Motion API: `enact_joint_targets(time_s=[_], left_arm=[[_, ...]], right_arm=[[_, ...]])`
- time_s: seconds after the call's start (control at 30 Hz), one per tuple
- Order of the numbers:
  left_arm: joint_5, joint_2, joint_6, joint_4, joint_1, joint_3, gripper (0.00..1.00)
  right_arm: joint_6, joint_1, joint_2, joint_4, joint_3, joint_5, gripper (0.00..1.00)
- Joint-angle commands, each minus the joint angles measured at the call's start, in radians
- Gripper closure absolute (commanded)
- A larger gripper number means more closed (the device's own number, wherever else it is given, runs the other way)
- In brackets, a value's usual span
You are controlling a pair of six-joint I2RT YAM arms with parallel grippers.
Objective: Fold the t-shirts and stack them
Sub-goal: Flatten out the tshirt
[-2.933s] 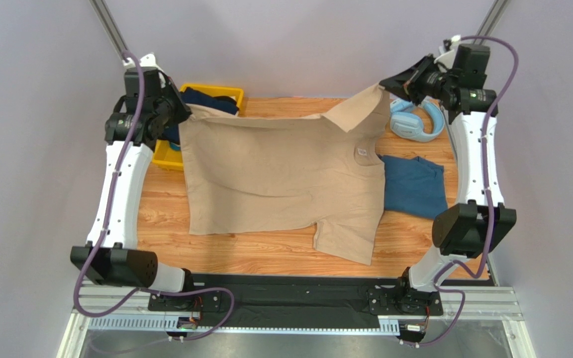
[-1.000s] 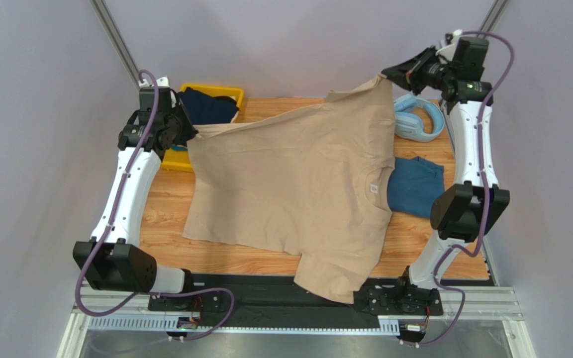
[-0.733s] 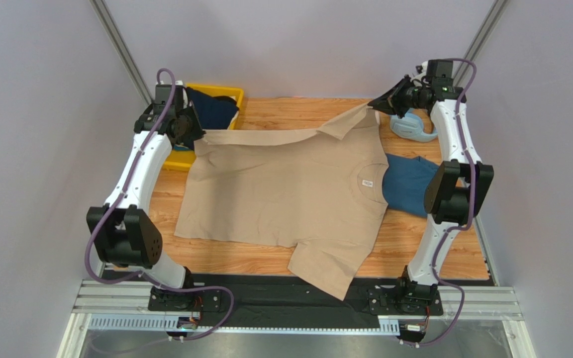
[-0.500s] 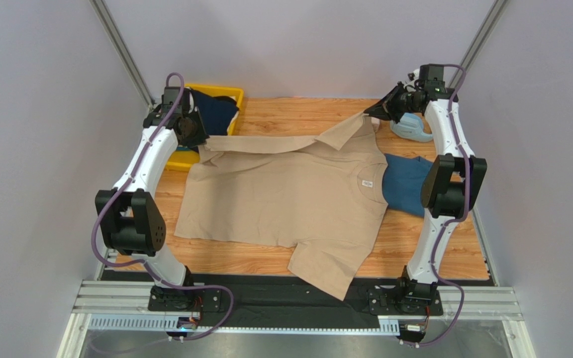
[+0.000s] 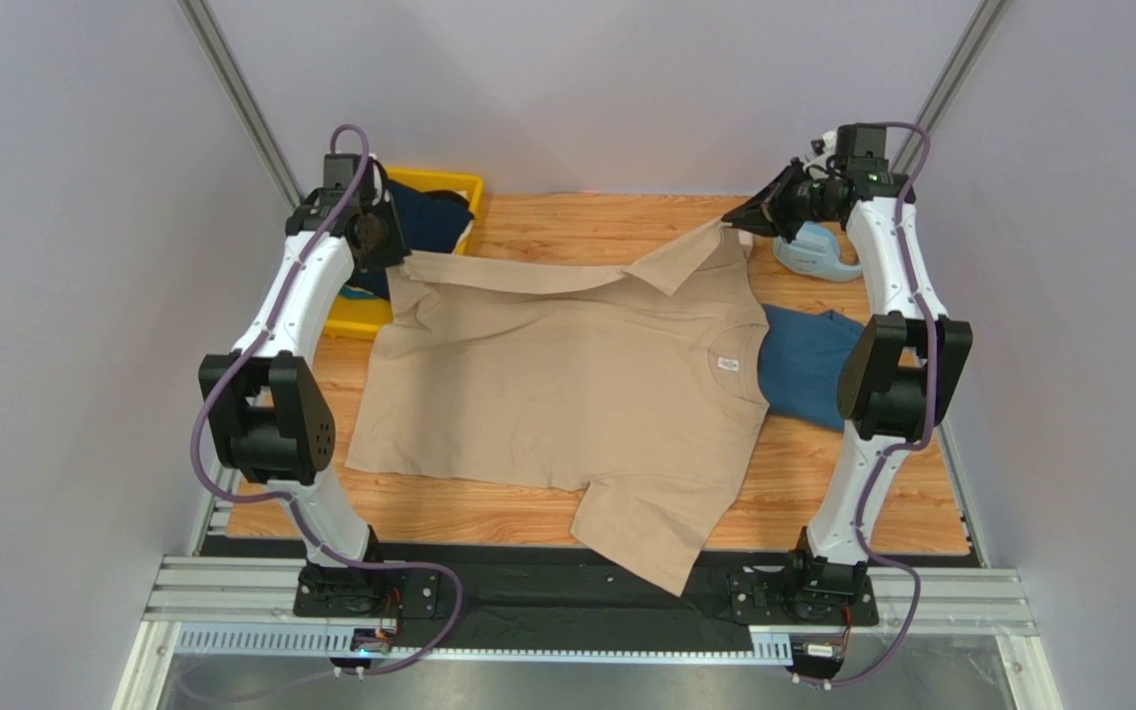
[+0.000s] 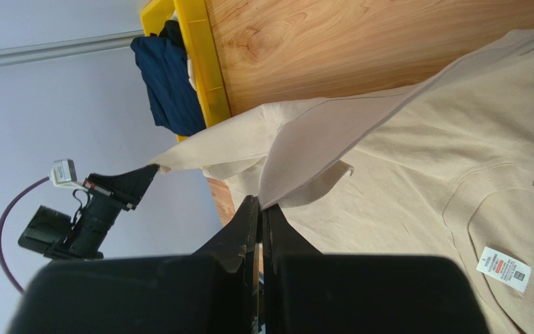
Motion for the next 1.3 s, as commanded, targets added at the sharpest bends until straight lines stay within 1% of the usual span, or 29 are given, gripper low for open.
enact_joint_targets(time_s=[0.0,0.07,0.23,0.33,0.47,0.6,0.8,0.87,0.9,0.93,1.0,1.1,1.27], left_arm=[[0.007,0.042,0.043,0.026,0.021,0.091,1.0],[0.017,0.054,0.041,0.018,0.028,0.114,1.0],[0.058,0.015,0.06,0.029,0.028,0.107,1.0],[0.114,-0.004,0.081,0.029,0.028,0.105,1.0],[0.139,-0.018,0.083,0.047,0.028,0.105,1.0],[0.124,0.027,0.08,0.038,0.028,0.149,1.0],[0.075,0.106,0.08,0.012,0.028,0.223,1.0],[0.081,0.129,0.086,0.0,0.028,0.267,1.0],[0.084,0.151,0.089,-0.006,0.05,0.283,1.0],[0.086,0.162,0.092,-0.028,0.051,0.307,1.0],[0.098,0.177,0.1,-0.046,0.051,0.32,1.0],[0.121,0.159,0.101,-0.054,0.051,0.282,1.0],[0.139,0.078,0.113,-0.042,0.052,0.141,1.0]], right_arm=[[0.0,-0.001,-0.071,0.02,0.004,-0.047,1.0],[0.002,0.0,-0.08,0.019,-0.008,-0.056,1.0],[-0.012,0.0,-0.129,0.013,-0.054,-0.094,1.0],[-0.024,0.0,-0.175,0.007,-0.113,-0.105,1.0],[-0.049,-0.001,-0.253,0.008,-0.194,-0.082,1.0],[-0.047,-0.009,-0.288,0.028,-0.26,-0.07,1.0],[-0.044,-0.012,-0.293,0.034,-0.272,-0.085,1.0],[-0.046,-0.012,-0.296,0.036,-0.277,-0.087,1.0],[-0.047,-0.012,-0.292,0.036,-0.278,-0.091,1.0],[-0.049,-0.012,-0.292,0.033,-0.281,-0.101,1.0],[-0.056,-0.012,-0.278,0.013,-0.286,-0.111,1.0],[-0.076,-0.012,-0.278,-0.015,-0.298,-0.114,1.0],[-0.124,-0.012,-0.305,-0.088,-0.3,-0.118,1.0]])
